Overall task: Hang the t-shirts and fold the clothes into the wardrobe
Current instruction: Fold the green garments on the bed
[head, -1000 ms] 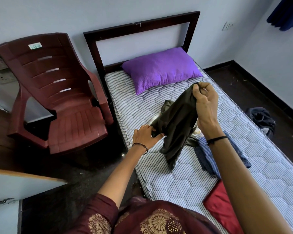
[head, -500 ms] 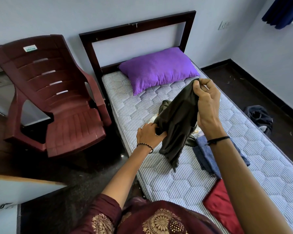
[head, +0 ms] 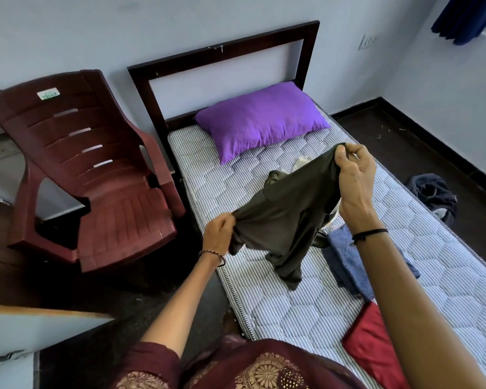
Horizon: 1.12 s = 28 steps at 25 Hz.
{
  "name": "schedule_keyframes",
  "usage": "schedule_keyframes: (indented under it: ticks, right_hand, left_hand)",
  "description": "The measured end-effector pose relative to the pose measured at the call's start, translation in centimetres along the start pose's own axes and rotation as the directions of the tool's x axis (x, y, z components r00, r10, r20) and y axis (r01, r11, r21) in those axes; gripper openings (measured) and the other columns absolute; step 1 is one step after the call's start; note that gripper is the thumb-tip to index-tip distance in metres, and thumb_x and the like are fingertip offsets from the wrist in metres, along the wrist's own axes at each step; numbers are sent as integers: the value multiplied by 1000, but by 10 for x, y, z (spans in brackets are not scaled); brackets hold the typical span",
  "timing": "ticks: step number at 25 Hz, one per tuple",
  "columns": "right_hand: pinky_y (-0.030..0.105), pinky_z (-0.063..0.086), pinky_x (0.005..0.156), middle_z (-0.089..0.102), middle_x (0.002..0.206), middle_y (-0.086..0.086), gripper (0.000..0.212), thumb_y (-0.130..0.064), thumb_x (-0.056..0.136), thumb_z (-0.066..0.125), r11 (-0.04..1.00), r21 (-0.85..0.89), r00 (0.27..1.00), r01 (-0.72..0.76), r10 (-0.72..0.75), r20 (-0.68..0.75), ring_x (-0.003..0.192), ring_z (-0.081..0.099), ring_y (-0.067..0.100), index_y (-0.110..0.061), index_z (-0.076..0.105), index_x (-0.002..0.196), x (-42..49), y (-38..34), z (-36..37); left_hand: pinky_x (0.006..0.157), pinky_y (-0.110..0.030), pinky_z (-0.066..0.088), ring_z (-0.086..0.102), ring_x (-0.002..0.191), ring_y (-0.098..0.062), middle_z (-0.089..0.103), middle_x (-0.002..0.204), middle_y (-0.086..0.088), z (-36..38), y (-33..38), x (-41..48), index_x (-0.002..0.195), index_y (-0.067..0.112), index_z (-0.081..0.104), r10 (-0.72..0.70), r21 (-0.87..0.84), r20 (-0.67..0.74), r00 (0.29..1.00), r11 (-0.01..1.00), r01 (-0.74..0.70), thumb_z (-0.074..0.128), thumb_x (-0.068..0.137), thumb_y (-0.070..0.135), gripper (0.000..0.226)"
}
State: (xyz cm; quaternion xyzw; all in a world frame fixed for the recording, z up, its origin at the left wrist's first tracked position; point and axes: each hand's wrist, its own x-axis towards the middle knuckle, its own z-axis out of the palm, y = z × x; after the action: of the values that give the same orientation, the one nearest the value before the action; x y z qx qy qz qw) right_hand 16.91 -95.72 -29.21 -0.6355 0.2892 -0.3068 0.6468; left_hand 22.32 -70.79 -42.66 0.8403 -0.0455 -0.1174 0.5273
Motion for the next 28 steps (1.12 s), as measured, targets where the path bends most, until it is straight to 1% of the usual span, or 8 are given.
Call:
schedule_keyframes:
  ticks: [3,9,13,15,17,20,24,28]
  right_hand:
    - [24,44,72,56,66,-15,8,-22,101,59,996,-57,996,-65,61,-61,67,52,2,-21,61,93,10,16,-5]
    - [27,45,75,61,85,-7,12,-25,102,57,962,-242,982,-128,89,-165,85,59,12,-14,60,104,21,38,-9]
    - [34,42,76,61,79,-5,12,-25,100,56,863,-474,981,-176,115,-155,88,58,23,-14,61,102,26,41,-22]
    - [36,45,74,62,77,-4,12,-24,100,56,825,-531,980,-193,131,-153,83,60,25,-14,62,102,28,38,-25]
    - [32,47,62,63,78,0,10,-20,103,54,889,-389,970,-242,211,-122,66,67,18,-12,59,102,32,34,-27]
    - [19,48,50,62,89,6,12,-12,106,50,957,-46,958,-287,286,-9,62,75,11,-13,52,95,42,28,-31]
    - [21,59,63,63,92,15,14,-7,106,50,962,201,982,-185,191,-10,65,75,18,-10,53,92,51,11,-27]
    - [24,60,68,64,87,11,16,-5,105,51,938,329,989,-105,132,-60,60,73,16,-10,56,90,51,-9,-20]
  left_hand:
    - [65,-34,32,41,63,-9,46,64,1,-20,8,8,63,13,47,-80,-171,-52,995,983,70,49,89,39,37]
    - [50,-15,31,37,49,-1,41,56,7,-42,29,28,65,15,45,128,37,30,991,991,-129,79,78,42,45]
    - [57,-11,40,47,62,-2,57,68,3,-62,26,39,95,18,65,28,206,255,967,975,-83,92,61,39,49]
    - [56,-21,36,45,60,-7,50,63,1,-70,29,49,79,8,68,42,274,257,965,955,-114,89,63,46,46]
    - [57,-29,32,46,63,-15,51,66,-4,-76,42,56,71,5,68,35,23,180,983,999,-40,88,63,43,44]
    - [72,-33,44,58,84,-24,66,87,-11,-84,78,57,86,13,77,4,-410,91,996,912,34,85,68,29,25]
    - [72,-20,52,62,75,-9,67,80,2,-92,140,54,90,8,70,189,-403,19,982,900,-166,77,83,17,12]
    - [80,-25,52,60,78,-12,66,77,4,-103,180,47,80,18,70,316,-469,-53,947,829,-303,78,83,13,9]
